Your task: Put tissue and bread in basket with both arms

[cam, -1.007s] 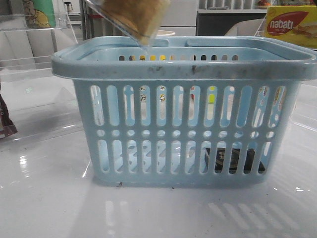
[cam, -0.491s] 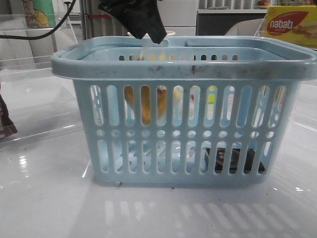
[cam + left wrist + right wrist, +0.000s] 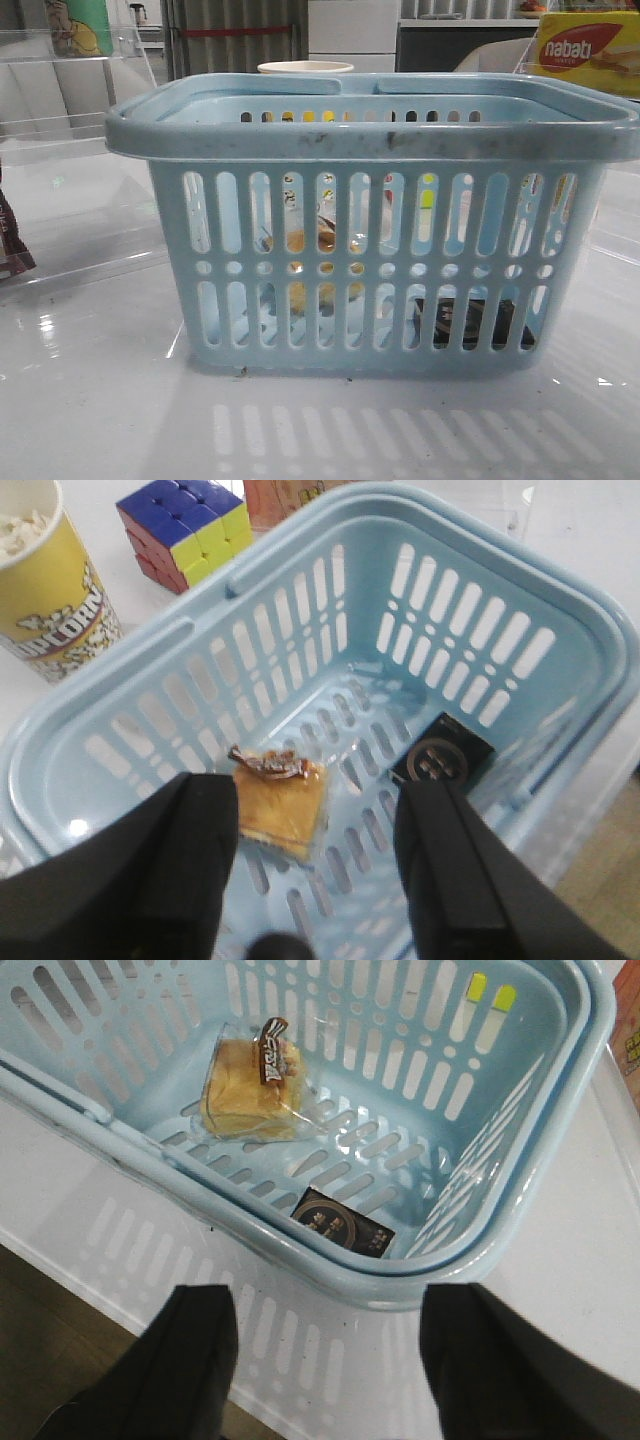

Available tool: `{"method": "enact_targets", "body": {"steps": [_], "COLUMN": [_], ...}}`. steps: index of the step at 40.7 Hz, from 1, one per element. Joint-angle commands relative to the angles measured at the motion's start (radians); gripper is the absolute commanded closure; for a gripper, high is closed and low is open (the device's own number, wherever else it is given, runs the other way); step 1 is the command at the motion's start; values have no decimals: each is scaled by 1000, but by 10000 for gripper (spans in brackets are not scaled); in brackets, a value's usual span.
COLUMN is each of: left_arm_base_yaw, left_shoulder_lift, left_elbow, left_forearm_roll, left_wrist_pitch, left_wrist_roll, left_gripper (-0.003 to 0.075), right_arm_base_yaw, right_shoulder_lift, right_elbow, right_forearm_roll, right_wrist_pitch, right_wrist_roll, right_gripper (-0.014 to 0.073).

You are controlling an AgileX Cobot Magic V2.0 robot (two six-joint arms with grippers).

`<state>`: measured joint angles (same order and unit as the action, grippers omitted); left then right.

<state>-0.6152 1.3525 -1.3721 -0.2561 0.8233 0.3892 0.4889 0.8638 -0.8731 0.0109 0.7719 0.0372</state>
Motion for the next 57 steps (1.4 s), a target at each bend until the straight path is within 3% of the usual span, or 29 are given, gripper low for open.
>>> {"method": "enact_targets", "body": {"steps": [1,10,18,26,39,43,52,57], "left_arm_base_yaw": [-8,-8,-8,-4,-4,-4,-4,-4], "left_shoulder_lift": [-138,-367,-529,-645,-674,-674,-674,-674], "left_elbow": [75,326,457,512,556,560,560,560], "left_forearm_roll": [-23,-9,59,213,218,218,218,216], "left_wrist_pitch": [-70,-80,-80,-78,-80,-82,-82,-75], "left_wrist_roll": [1,1,-24,-209,-213,-213,-213,-213], "left_gripper": [316,316,316,316,320,359,540,629], "right_arm_base_yaw": [1,1,1,1,1,1,1,1], "right_shoulder_lift": [-8,-8,-16,-121,-309,-319,-318,-318], "right_elbow": [-28,-28,-28,-5,140,142,142,142], "right_forearm_roll": [-11,-11,-11,-5,-26,-26,-26,-26], "right_wrist_pitch": [-68,-66,-9,33,18,18,19,18], "right_wrist_roll": [-10,-10,-10,-10,-10,-10,-10,-10], "right_gripper": [84,84,84,84,94,182,478,565]}}
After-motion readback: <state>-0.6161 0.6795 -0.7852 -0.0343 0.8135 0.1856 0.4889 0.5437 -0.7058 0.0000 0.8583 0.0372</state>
